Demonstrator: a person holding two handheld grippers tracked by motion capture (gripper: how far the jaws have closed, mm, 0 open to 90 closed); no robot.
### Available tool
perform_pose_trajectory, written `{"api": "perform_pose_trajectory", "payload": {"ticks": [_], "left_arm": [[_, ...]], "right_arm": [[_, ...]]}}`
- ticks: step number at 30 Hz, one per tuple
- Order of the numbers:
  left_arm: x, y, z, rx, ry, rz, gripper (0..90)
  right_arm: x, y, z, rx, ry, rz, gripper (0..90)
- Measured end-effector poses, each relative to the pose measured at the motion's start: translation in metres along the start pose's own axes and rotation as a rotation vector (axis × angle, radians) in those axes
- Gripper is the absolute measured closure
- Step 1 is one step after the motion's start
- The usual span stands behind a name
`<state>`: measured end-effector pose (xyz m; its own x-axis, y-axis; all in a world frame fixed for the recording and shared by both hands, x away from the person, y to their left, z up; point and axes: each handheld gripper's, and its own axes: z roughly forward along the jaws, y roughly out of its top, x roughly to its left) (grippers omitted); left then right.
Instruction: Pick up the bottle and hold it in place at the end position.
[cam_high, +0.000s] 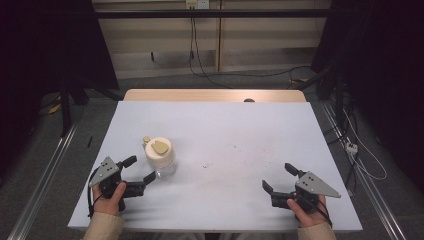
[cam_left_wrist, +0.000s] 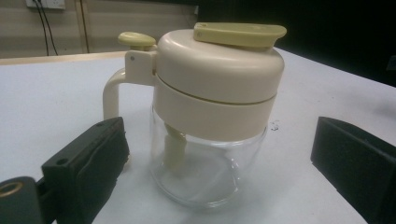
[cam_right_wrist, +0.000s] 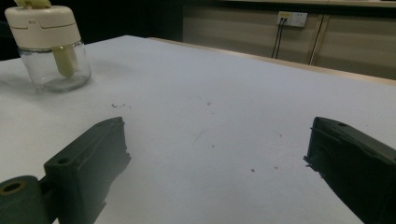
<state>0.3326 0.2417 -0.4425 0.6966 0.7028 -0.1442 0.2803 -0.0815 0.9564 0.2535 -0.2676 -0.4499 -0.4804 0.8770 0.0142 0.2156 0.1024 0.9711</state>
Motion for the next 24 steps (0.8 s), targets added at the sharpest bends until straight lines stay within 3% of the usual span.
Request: {"api": "perform_pose_trajectory", "payload": {"ticks": [7,18,24], "left_arm": [[-0.001,0.002,0.004,-0.009,0.007,-0.012,3.3],[-0.004,0.003,0.011,0.003,0.014,-0.003,3.4],[-0.004,0.003,0.013,0.016,0.027,-0.004,3.4]], "right_arm": [[0.001,-0.001,0.0,0.001,0.012,0.002,5.6],[0.003,-0.001,0.0,-0.045,-0.013,0.016,6.2],[0.003,-0.001,-0.002,-0.037,-0.021,0.008,5.8]]}}
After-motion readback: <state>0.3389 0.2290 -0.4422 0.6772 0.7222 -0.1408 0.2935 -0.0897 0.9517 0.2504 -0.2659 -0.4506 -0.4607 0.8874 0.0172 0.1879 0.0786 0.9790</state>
